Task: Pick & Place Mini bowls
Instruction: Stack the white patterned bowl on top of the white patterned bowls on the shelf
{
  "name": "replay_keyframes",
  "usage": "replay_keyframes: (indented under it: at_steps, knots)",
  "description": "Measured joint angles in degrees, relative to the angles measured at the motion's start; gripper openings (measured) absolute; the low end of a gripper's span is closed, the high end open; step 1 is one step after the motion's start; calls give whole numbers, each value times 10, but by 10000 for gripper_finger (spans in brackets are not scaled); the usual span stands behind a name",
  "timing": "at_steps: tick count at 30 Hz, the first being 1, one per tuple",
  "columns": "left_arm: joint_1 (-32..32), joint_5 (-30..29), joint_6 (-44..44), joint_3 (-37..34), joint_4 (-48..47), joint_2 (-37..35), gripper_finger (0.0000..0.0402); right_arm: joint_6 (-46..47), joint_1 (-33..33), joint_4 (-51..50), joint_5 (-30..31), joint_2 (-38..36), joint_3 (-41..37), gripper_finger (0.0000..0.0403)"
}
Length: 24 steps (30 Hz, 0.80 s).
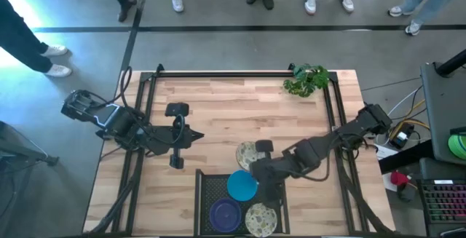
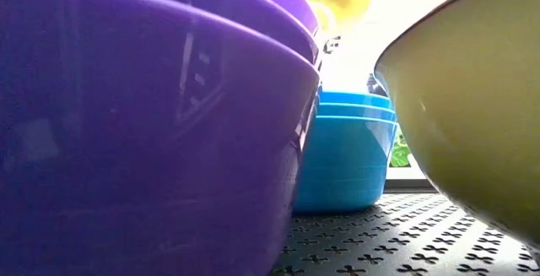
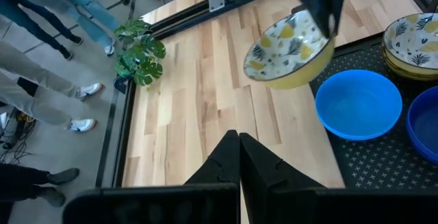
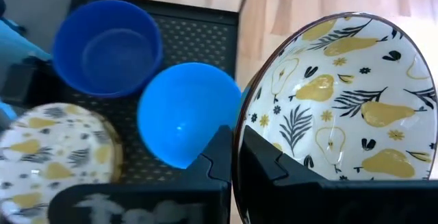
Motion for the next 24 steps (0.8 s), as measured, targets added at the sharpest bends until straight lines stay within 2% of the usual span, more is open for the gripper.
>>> replay_keyframes:
  at_steps: [12, 24]
  knots:
    - [0, 0, -6, 0, 0, 0, 0, 80, 45, 6, -2, 0, 2, 8]
    - [0, 0, -10, 0, 0, 0, 0, 114, 74, 9, -16, 0, 2, 8]
